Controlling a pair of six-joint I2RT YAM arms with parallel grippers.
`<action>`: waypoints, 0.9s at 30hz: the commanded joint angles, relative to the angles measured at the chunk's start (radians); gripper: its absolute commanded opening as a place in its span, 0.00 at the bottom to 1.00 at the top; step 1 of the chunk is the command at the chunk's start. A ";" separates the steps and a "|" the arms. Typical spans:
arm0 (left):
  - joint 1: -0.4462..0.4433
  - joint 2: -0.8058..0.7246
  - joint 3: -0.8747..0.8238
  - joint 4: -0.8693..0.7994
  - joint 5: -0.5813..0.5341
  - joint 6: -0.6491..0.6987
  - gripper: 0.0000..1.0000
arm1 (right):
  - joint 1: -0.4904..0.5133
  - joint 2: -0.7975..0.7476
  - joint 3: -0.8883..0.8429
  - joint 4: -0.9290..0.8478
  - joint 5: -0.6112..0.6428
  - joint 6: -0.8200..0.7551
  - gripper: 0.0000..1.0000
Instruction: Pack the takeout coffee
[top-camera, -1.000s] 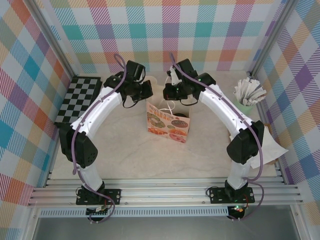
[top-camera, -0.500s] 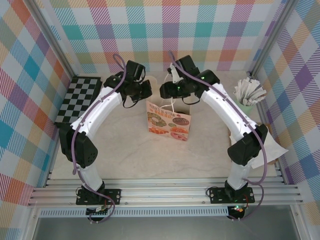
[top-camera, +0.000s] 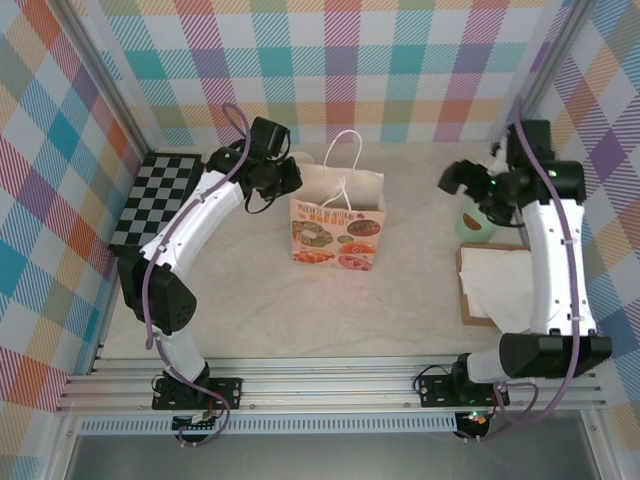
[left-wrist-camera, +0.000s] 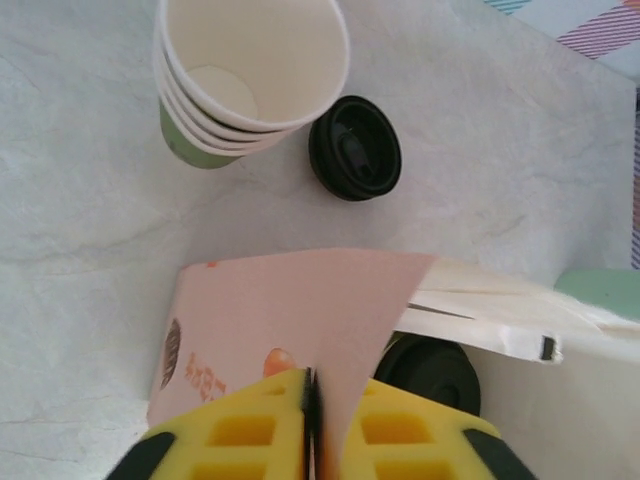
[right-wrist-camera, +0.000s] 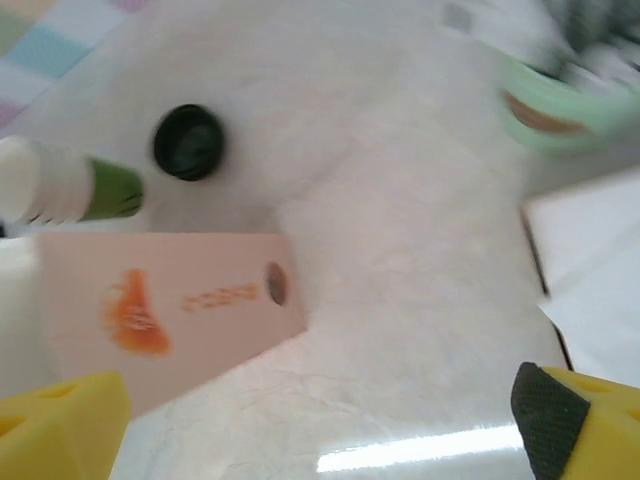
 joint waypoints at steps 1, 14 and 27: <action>-0.014 -0.002 0.048 -0.068 -0.023 0.010 0.19 | -0.139 -0.046 -0.133 -0.132 -0.047 0.111 1.00; 0.059 -0.271 -0.201 0.183 -0.008 0.102 0.99 | -0.710 -0.159 -0.577 -0.162 -0.023 0.204 1.00; 0.150 -0.369 -0.321 0.165 -0.309 -0.016 1.00 | -0.815 -0.258 -0.941 0.179 -0.021 0.279 1.00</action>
